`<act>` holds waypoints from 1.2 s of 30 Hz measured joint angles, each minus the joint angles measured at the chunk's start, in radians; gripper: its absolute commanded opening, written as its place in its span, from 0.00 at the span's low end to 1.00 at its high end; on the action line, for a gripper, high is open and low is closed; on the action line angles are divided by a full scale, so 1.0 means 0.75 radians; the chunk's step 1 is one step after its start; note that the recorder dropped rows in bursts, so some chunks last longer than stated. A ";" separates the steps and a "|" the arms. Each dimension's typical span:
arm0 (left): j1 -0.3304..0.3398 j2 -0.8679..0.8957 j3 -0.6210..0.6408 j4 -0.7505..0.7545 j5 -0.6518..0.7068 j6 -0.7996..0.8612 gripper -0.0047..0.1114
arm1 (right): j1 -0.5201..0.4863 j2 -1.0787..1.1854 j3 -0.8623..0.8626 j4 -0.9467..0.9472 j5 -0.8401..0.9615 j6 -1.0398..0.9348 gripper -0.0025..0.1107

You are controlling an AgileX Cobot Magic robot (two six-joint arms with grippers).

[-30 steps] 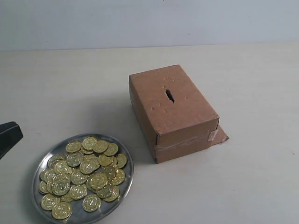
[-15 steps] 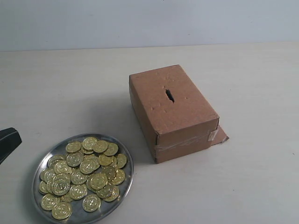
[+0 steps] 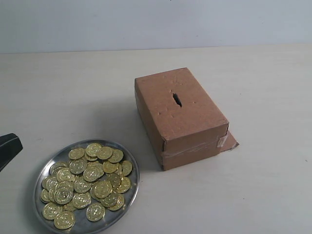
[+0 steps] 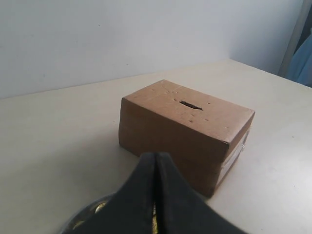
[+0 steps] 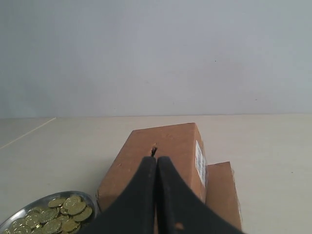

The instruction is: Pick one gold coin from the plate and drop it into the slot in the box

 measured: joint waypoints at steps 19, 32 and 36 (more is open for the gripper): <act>0.498 -0.275 0.001 -0.024 0.366 0.044 0.04 | 0.000 0.000 0.000 0.000 0.005 0.000 0.02; 0.867 -0.679 0.001 -0.010 0.794 0.032 0.04 | 0.000 0.000 0.000 0.000 0.010 0.000 0.02; 0.869 -0.682 0.001 -0.008 0.858 0.032 0.04 | 0.000 0.000 0.000 0.000 0.010 0.000 0.02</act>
